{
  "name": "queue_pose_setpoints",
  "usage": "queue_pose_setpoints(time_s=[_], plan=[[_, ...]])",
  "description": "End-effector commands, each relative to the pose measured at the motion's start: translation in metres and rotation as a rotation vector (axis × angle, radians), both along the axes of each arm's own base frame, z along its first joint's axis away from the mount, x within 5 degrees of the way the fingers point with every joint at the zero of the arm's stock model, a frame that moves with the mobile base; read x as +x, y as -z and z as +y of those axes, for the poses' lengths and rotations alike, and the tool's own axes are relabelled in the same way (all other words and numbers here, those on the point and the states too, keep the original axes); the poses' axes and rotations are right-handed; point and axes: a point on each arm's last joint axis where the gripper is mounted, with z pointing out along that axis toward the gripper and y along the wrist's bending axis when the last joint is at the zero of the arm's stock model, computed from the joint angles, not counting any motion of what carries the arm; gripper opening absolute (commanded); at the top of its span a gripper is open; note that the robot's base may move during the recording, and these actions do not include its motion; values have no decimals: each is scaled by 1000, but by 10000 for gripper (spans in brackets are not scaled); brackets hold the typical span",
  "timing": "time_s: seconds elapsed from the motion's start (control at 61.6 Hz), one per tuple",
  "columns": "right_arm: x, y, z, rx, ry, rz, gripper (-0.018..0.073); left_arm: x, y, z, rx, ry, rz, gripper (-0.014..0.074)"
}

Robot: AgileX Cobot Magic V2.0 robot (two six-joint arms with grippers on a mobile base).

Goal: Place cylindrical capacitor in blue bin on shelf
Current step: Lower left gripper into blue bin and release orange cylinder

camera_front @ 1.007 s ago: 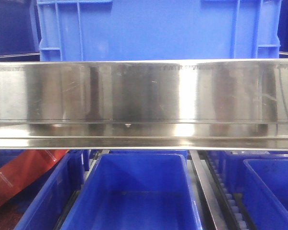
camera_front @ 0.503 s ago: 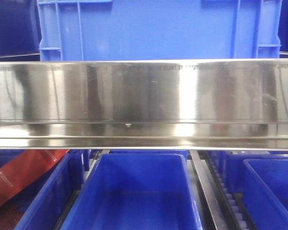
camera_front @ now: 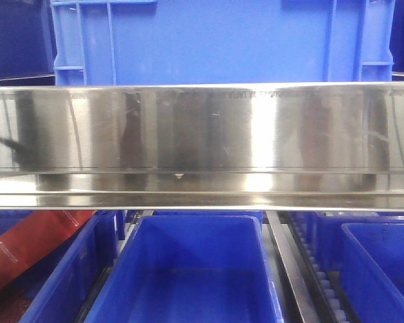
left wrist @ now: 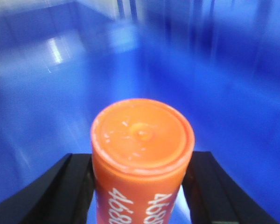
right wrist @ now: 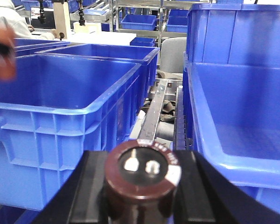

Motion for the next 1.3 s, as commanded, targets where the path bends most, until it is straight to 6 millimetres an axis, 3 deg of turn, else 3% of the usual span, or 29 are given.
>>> queue_pose_setpoints(time_s=[0.0,0.211,0.276,0.357,0.438,0.52,0.682,0.844,1.039,1.283], plan=[[0,-4,0,-1,3,-36,-163,5,7,-5,12,2,26,166],[0,-4,0,0,4,-43,-163,9,17,-8,33,2,54,559],[0,-5,0,1,4,-47,-163,7,14,-6,31,2,52,615],[0,-5,0,1,4,-47,-163,2,6,-3,27,2,47,604],[0,-5,0,2,4,-51,-163,-6,-5,3,23,2,41,571],[0,-3,0,-1,3,-34,-163,-18,-19,12,23,2,41,478],[0,-2,0,-4,2,-23,-163,-51,-47,40,59,-10,86,117],[0,-2,0,-5,2,-17,-163,-87,-65,70,58,-24,79,-111],[3,-1,0,-6,1,-6,-163,-130,-65,104,-13,-84,34,-111],[28,-14,5,-21,-4,49,-163,-183,-31,148,-65,-180,39,-111]])
